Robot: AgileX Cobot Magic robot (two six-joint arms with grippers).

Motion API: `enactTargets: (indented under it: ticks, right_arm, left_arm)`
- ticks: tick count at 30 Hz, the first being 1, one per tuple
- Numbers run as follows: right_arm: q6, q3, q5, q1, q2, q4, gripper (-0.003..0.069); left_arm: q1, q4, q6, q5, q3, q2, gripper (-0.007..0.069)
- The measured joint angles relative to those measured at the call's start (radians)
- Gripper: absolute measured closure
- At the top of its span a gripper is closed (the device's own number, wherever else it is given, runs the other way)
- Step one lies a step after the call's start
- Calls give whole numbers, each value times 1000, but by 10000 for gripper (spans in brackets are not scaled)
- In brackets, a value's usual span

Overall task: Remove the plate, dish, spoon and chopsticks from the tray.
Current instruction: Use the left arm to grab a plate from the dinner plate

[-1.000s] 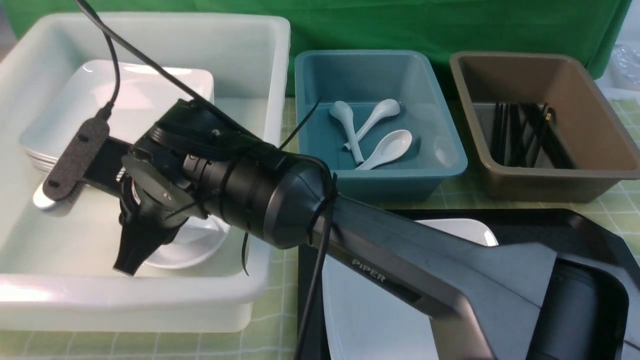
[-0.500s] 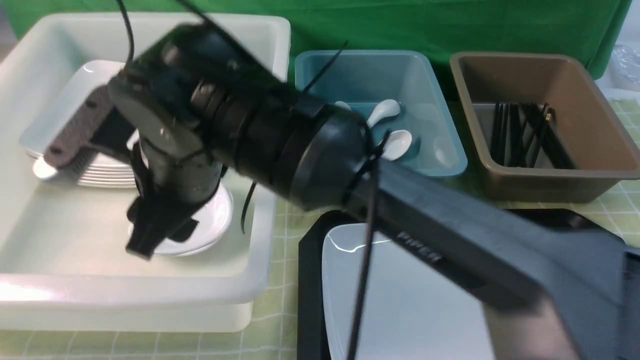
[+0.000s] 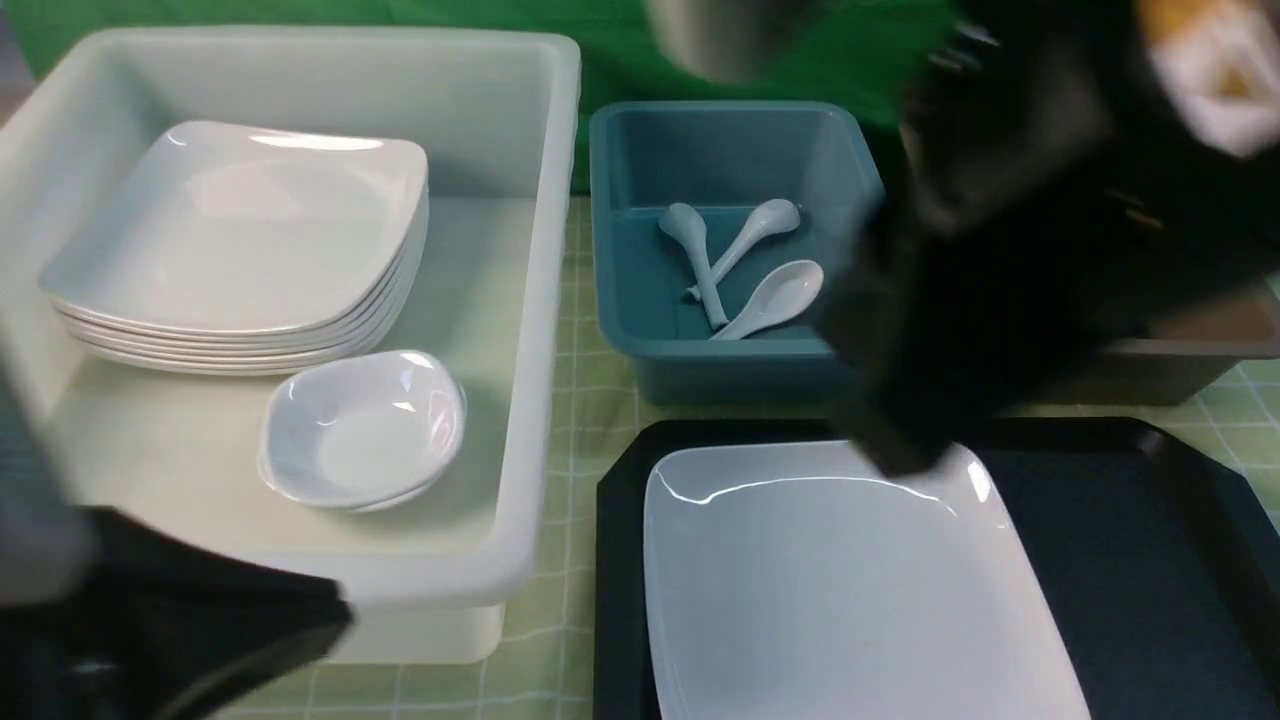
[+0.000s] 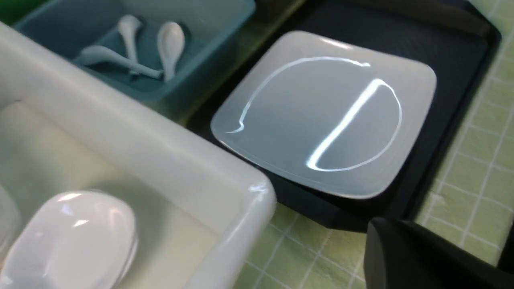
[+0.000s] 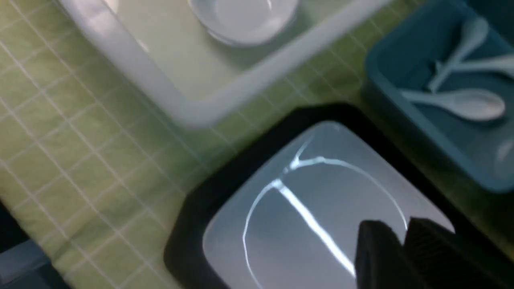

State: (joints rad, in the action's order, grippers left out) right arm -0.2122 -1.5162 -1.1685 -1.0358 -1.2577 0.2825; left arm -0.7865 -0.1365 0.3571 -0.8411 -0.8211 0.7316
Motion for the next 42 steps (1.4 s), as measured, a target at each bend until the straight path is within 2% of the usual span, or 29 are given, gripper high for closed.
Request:
enactTargets:
  ticks: [4,6,13,15,18,21,22,23,26,27,28,33,42]
  right_arm:
    - [-159,284,0,1,303,23,573]
    - [-207,379,0,1,401,25,596]
    - [-280,573,0,1,663,26,631]
    - [-289,601,0,1,722,24,631]
    - [-292,608,0,1,762,22,631]
    - [-289,611,0,1,784,22,631]
    - [-289,612,0,1,785,22,631]
    - [-283,612,0,1,785,22,629]
    - [-275,613,0,1,785,22,629]
    - [-273,613,0,1,785,22,628]
    - [-269,613,0,1,785,22,626]
    - [-259,613,0,1,785,20,622]
    - [-244,613,0,1,785,19,617]
  left_arm:
    - [-14,-176,264,61,0,263,621]
    - [-52,-194,326,92,0,359,621]
    - [-246,-64,346,207,-21,646,615]
    - [-297,-15,346,219,-52,730,587]
    - [-328,27,346,230,-87,807,502]
    - [-332,59,346,259,-103,868,375]
    - [-332,65,346,261,-102,876,367]
    - [-332,97,346,274,-102,902,294]
    - [-333,174,331,288,-102,940,221]
    - [-333,181,322,291,-102,943,218]
    - [-333,240,282,302,-102,959,204]
    - [-333,352,198,327,-103,995,216]
    - [-333,387,192,374,-111,1034,301]
